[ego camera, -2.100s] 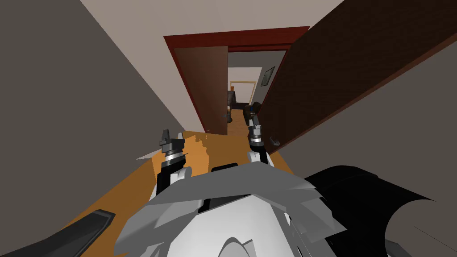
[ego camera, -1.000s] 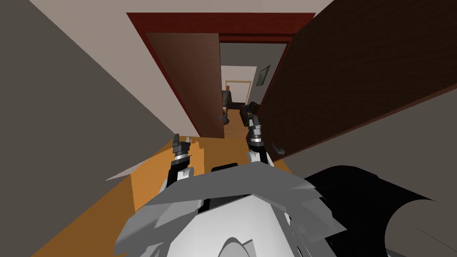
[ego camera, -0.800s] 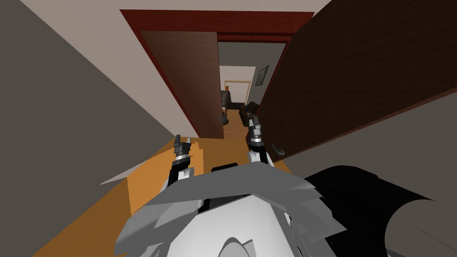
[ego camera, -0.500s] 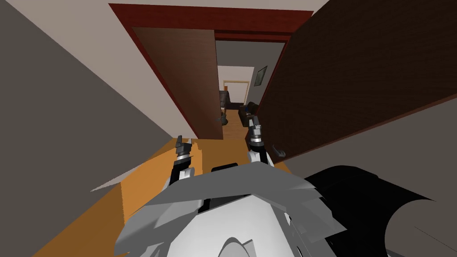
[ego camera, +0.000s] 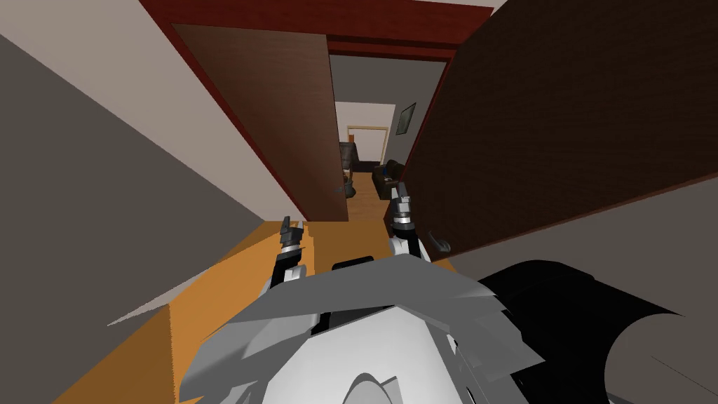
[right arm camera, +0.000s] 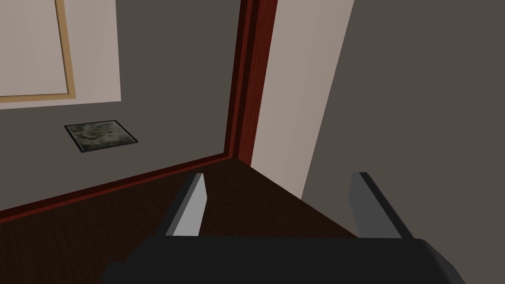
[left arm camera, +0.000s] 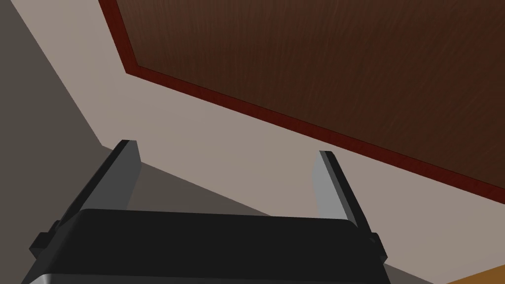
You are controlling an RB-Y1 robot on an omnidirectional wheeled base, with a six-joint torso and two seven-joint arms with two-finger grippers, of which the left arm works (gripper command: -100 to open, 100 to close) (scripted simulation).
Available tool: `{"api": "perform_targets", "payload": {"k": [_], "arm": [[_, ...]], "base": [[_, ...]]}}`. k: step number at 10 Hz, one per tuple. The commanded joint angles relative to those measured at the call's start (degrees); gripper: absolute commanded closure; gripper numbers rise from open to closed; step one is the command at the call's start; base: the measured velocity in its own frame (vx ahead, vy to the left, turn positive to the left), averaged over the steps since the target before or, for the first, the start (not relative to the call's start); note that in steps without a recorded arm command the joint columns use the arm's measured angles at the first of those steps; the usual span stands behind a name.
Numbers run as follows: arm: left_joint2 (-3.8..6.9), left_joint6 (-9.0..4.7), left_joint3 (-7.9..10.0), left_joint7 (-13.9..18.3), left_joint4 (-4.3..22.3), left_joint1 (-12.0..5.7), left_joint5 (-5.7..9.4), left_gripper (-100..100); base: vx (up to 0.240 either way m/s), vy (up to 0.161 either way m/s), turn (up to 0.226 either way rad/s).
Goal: Pull the door open
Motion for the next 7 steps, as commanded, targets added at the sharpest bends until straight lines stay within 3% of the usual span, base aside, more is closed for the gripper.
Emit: {"api": "perform_targets", "payload": {"k": [1,7], "arm": [[0.48,-0.71,0.01,0.3,2.3,-0.69,0.01,-100],[2.20,-3.38,-0.14,1.2,10.2,-2.58,-0.02,-100]], "base": [[0.105,-0.022,-0.057],[0.107,-0.028,-0.069]]}}
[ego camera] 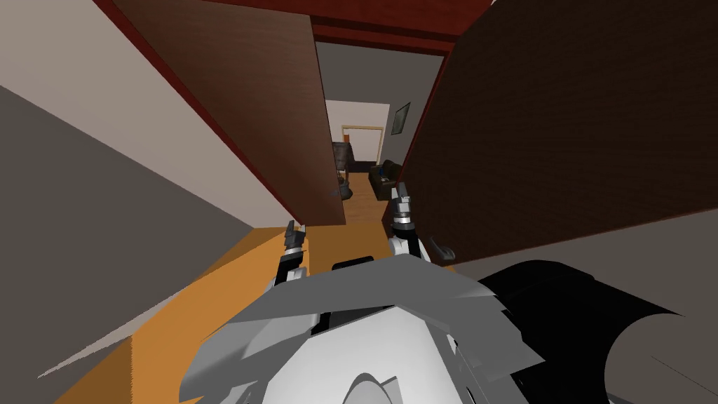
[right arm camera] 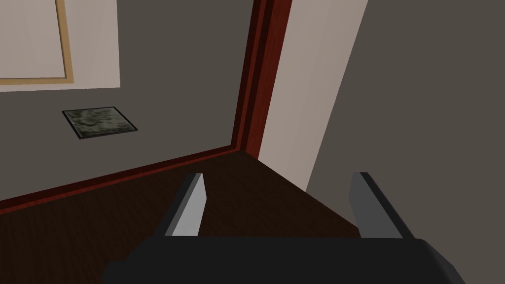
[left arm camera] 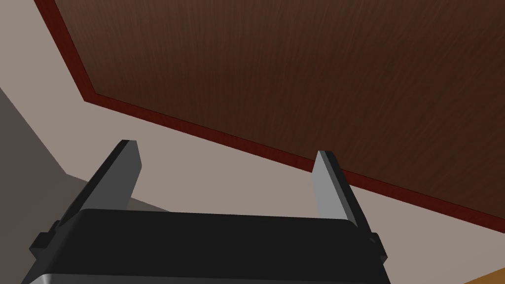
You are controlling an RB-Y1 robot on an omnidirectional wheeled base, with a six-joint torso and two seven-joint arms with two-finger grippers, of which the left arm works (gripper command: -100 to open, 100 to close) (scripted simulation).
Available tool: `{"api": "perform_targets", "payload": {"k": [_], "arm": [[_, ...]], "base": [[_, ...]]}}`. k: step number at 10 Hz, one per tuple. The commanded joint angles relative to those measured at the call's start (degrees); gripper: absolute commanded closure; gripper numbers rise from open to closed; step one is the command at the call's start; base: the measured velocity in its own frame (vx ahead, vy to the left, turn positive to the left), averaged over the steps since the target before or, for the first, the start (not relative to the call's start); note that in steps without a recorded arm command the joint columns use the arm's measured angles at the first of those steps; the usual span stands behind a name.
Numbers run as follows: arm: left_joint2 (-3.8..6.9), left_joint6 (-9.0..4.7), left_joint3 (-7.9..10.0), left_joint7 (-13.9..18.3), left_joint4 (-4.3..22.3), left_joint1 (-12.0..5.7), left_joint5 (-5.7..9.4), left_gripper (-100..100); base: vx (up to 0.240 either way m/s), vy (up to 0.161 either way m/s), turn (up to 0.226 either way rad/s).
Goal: Pull the door open
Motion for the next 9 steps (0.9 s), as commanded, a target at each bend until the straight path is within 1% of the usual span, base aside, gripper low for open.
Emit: {"api": "perform_targets", "payload": {"k": [1,4,9], "arm": [[0.59,-0.63,0.06,0.3,2.2,-0.68,0.05,-100],[1.43,-1.99,-0.02,0.8,6.2,-1.64,0.04,-100],[2.78,-4.24,-0.14,1.6,12.8,-3.23,0.01,-100]], "base": [[0.097,-0.028,-0.071],[0.104,-0.046,-0.072],[0.108,-0.021,-0.066]]}}
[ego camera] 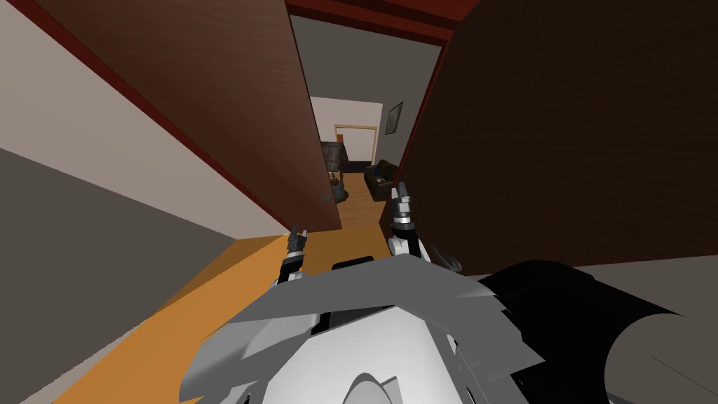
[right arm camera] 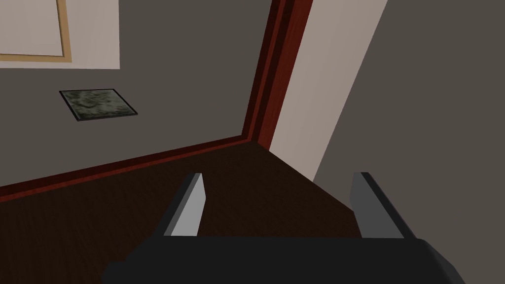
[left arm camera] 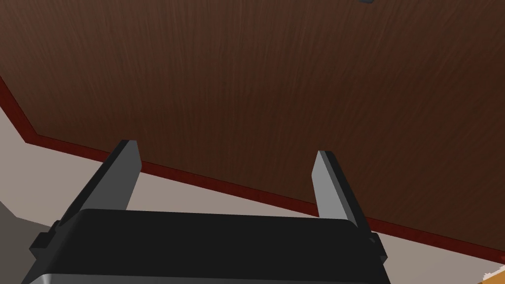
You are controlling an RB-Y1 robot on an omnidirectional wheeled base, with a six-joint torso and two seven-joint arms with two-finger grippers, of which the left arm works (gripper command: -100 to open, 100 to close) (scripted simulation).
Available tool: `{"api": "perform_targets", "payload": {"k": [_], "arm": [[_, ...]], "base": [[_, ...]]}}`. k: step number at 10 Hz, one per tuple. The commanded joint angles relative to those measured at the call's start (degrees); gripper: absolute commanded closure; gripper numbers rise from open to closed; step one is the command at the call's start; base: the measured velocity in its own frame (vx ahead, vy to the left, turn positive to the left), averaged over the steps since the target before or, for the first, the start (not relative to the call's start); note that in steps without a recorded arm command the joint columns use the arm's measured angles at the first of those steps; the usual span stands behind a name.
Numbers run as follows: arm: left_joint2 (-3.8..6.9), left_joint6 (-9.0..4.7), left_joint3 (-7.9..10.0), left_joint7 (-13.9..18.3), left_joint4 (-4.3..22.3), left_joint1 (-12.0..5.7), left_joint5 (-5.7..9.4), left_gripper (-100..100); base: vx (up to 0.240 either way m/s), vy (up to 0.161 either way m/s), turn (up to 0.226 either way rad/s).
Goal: Pull the door open
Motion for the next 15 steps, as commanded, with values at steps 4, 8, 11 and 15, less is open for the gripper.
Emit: {"api": "perform_targets", "payload": {"k": [4,8,11,15], "arm": [[1.33,-1.89,-0.08,0.8,5.6,-1.20,0.02,-100],[2.29,-3.54,-0.17,1.4,10.5,-2.37,0.00,-100],[2.95,-4.70,-0.24,1.8,13.9,-3.19,-0.01,-100],[3.77,-6.15,-0.32,2.3,18.2,-4.22,-0.02,-100]], "base": [[0.110,-0.027,-0.070],[0.110,-0.011,-0.064],[0.107,-0.017,-0.059],[0.104,-0.001,-0.059]]}}
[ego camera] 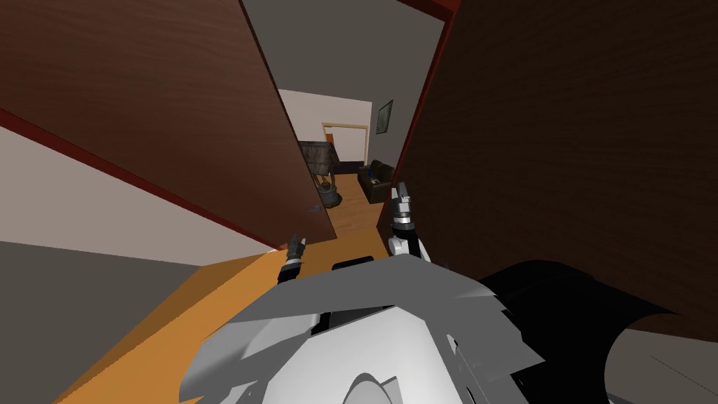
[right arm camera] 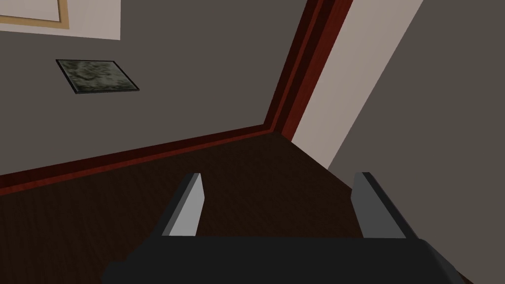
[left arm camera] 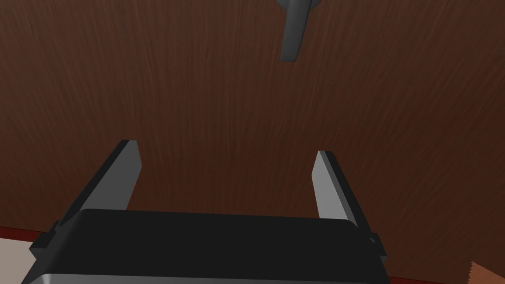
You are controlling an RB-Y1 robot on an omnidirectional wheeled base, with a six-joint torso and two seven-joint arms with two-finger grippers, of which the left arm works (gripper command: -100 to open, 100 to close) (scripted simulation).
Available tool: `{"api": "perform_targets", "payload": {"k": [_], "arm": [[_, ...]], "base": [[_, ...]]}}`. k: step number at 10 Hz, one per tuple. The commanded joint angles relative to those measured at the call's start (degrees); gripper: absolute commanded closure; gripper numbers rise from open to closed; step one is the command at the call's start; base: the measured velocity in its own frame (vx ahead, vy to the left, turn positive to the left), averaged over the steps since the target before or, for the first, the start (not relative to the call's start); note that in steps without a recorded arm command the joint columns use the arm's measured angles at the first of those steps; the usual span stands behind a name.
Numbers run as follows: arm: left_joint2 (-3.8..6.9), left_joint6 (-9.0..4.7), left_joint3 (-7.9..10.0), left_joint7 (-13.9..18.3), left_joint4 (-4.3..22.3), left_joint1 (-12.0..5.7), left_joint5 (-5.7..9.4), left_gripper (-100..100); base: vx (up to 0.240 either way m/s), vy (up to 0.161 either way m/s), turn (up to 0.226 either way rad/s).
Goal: Pull the door open
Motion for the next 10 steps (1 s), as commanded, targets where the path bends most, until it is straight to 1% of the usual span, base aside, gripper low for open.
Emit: {"api": "perform_targets", "payload": {"k": [1,2,4,8,10], "arm": [[0.30,-0.60,-0.02,0.2,1.7,-0.42,0.00,-100],[0.66,-1.25,-0.06,0.4,3.6,-0.87,-0.01,-100],[0.99,-1.84,-0.09,0.6,5.3,-1.29,-0.02,-100],[1.55,-2.87,-0.14,1.0,8.3,-2.02,-0.03,-100],[1.96,-3.61,-0.19,1.2,10.5,-2.54,-0.03,-100]], "base": [[0.101,0.001,-0.040],[0.131,-0.008,-0.082],[0.131,-0.019,-0.057],[0.099,0.011,-0.038],[0.131,0.000,-0.056]]}}
